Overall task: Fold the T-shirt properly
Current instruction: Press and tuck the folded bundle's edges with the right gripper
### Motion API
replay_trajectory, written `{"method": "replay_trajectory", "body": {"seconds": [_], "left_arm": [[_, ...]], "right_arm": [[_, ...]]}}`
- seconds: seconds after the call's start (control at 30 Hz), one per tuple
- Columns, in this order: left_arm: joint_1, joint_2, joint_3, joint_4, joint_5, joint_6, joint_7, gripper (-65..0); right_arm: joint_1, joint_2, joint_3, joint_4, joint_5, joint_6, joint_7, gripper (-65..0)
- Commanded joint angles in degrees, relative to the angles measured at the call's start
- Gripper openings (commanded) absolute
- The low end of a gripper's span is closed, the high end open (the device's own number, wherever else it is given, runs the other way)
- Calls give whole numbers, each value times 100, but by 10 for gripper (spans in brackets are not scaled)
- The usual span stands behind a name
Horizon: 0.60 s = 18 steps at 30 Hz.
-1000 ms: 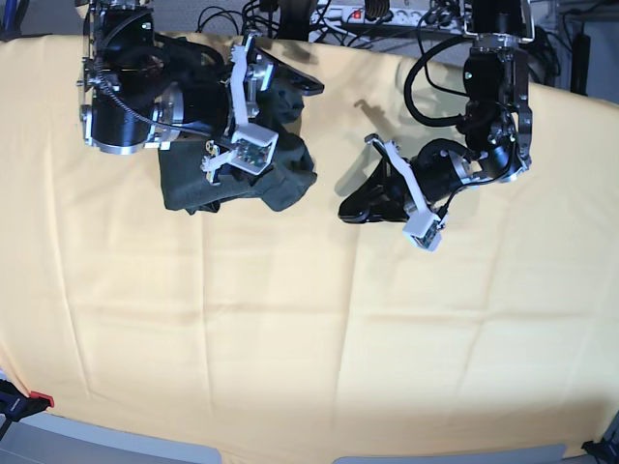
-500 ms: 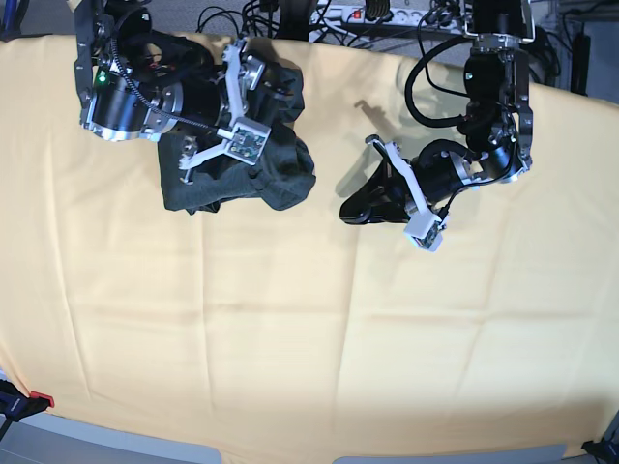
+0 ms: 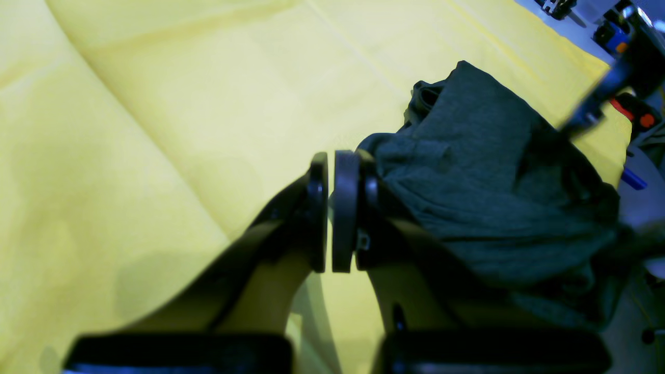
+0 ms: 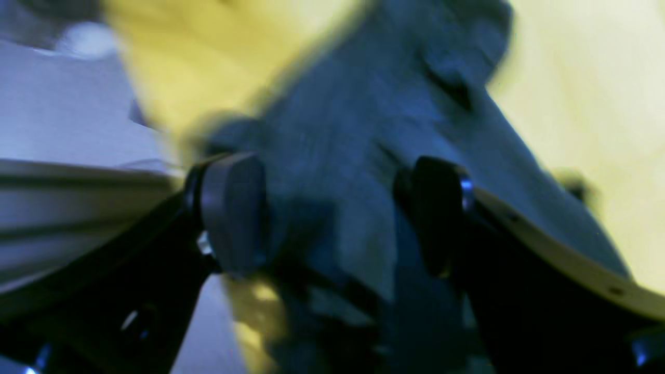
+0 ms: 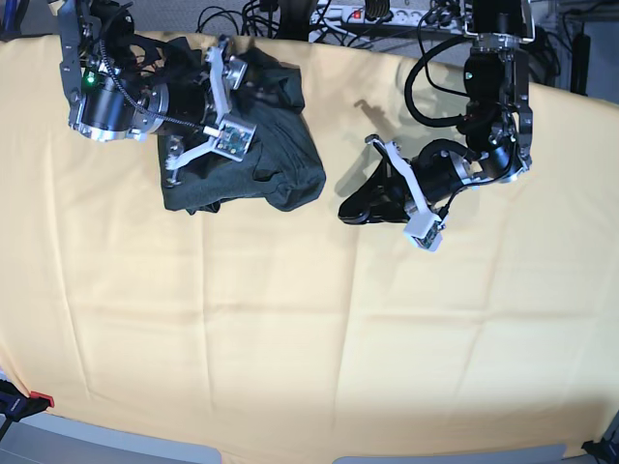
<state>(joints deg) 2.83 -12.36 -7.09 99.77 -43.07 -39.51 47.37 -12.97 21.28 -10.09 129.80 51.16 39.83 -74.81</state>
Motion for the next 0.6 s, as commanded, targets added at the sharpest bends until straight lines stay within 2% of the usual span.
{"method": "replay_trajectory", "body": {"seconds": [0.0,0.1,0.17,0.3,0.43,0.47,0.5,0.57], "left_arm": [[-96,-20,-15,109,-136,-49,-151,-606],[-94,-20,-15,109,-138,-49,-149,-606],[-96,-20,-15,109,-138,-49,-153,-606],[-96,-20,-15,109,-136,-49,-151,-606],[-96,-20,-15,109,-133,-49,-149,-606],[-96,-22,-15,109,-133,-49,-149,-606],[-96,-22,-15,109,-133,-49,-149,-606],[-96,-24,-15,109,-136,-49,-151,-606]], "right_arm": [[44,46,11,109,437,17,-70,-185],[44,46,9,109,1574,17,-519,-185],[46,46,11,109,1967,17,-519,-185],[96,46,103,109,1843,17,-519,-185],[118,48,590,109,1512,17,-519,-196],[96,48,728,109,1368,17,-519,-231],[46,50,848,109,1283,17,-519,-293],[-61,50,1029,109,1325,17,-519,-487]]}}
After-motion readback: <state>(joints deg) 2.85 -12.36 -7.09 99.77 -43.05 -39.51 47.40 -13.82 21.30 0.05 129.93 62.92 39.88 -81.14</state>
